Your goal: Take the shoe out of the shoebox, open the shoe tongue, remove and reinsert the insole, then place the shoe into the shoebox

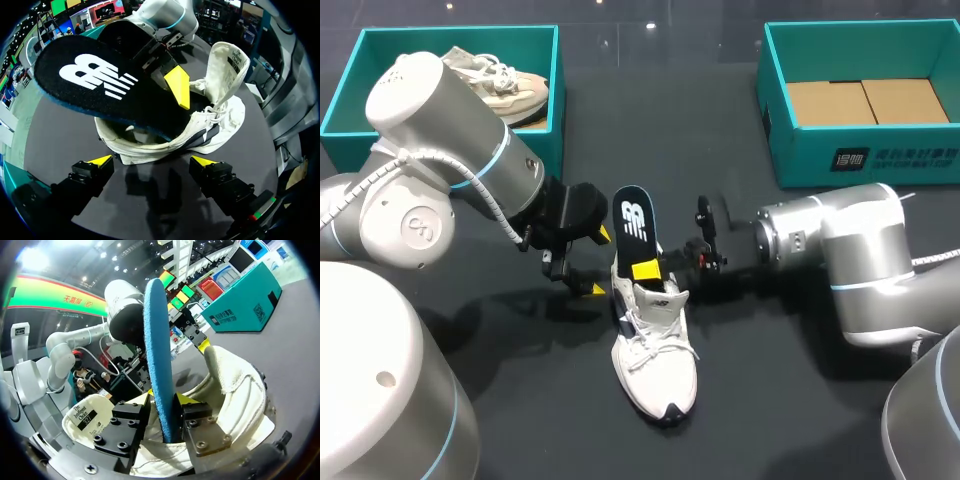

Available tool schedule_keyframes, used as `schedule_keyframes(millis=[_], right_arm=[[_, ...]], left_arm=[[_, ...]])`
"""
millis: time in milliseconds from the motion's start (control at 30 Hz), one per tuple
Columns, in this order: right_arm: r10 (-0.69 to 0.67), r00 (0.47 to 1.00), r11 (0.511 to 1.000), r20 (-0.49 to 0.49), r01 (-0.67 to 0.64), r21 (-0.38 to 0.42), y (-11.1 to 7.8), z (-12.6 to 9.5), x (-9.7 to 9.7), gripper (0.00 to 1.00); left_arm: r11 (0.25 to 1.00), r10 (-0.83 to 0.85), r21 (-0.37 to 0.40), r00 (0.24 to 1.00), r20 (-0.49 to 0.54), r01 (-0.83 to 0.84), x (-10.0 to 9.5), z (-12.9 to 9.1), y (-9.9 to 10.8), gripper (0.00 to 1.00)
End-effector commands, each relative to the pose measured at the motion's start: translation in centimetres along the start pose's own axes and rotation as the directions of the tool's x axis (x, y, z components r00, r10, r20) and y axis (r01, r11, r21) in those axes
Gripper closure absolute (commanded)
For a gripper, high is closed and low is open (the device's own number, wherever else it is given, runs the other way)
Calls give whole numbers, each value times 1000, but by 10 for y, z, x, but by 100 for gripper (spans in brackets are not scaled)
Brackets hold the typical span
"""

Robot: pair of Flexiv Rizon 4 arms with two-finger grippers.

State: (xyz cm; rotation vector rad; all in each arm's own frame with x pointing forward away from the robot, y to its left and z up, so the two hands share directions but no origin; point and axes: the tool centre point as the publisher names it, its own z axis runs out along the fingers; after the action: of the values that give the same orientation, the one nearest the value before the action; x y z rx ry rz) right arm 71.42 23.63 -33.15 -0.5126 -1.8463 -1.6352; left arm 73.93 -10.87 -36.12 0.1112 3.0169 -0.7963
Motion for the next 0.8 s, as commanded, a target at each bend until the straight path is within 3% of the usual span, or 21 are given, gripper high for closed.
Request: schedule_keyframes(millis=[33,367,633,733,800], right_arm=[[-9,1000,1000,8,8,24,10,1,2,69],[-44,999,998,17,43,54,26,-1,3,69],[-51,999,998,-13,51,39,42,-7,-13,71],[-46,999,998,-21,47,32,45,-9,-18,81],[-40,999,999,-28,41,32,45,-9,-20,100]], left_arm=[[1000,0,-1,1000,1,0,1,0,0,0],[1000,0,-1,1000,1,0,1,0,0,0],[1000,0,-1,1000,1,0,1,0,0,0],[1000,0,-1,1000,1,0,1,0,0,0],[1000,0,-1,1000,1,0,1,0,0,0]])
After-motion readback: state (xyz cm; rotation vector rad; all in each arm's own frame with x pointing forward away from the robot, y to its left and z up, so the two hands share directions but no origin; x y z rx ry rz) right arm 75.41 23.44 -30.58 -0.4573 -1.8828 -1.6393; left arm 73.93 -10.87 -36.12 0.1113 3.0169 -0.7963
